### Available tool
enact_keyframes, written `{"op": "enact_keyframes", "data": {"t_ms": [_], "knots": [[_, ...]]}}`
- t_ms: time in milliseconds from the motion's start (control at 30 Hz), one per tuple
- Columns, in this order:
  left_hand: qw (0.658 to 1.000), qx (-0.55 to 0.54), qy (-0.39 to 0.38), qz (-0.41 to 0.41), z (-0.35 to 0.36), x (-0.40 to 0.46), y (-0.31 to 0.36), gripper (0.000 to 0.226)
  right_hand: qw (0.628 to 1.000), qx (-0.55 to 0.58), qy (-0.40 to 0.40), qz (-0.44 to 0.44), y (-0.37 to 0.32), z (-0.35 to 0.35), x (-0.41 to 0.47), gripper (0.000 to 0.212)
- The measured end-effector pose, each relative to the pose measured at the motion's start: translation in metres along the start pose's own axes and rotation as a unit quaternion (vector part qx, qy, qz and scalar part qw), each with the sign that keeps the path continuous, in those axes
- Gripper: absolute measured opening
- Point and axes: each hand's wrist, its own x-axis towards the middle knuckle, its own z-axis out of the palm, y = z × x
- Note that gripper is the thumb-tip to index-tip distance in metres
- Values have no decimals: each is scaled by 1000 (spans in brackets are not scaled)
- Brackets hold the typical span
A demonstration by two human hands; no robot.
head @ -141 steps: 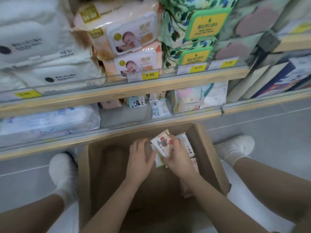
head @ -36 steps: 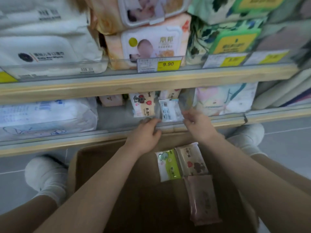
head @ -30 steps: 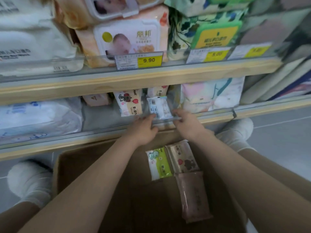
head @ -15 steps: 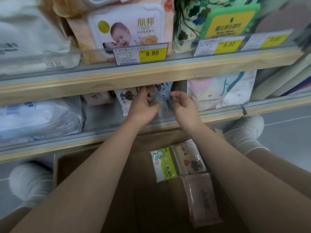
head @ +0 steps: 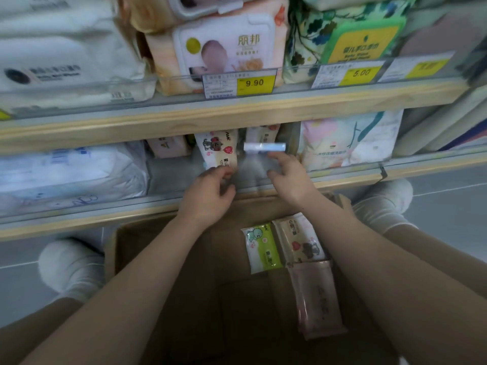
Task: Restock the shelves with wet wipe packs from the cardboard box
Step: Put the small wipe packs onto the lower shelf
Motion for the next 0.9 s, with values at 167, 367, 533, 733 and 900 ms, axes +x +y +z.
{"op": "enact_keyframes", "data": {"t_ms": [167, 367, 533, 733, 900], "knots": [[999, 38, 21, -5, -11, 4, 12, 52, 1000, -14, 3, -8, -9, -10, 6, 47], [995, 89, 27, -21, -14, 24, 3, 62, 997, 69, -6, 15, -12, -2, 39, 48], [996, 41, 43, -60, 1, 30, 0, 63, 993, 109, 22, 28, -6, 13, 65, 45], [997, -31, 2, -64, 5, 31, -4, 74, 995, 61, 63, 40, 1, 18, 61, 37], [997, -30, -1, -66, 4, 28, 0, 75, 988, 82, 121, 47, -4, 15, 49, 37]]}}
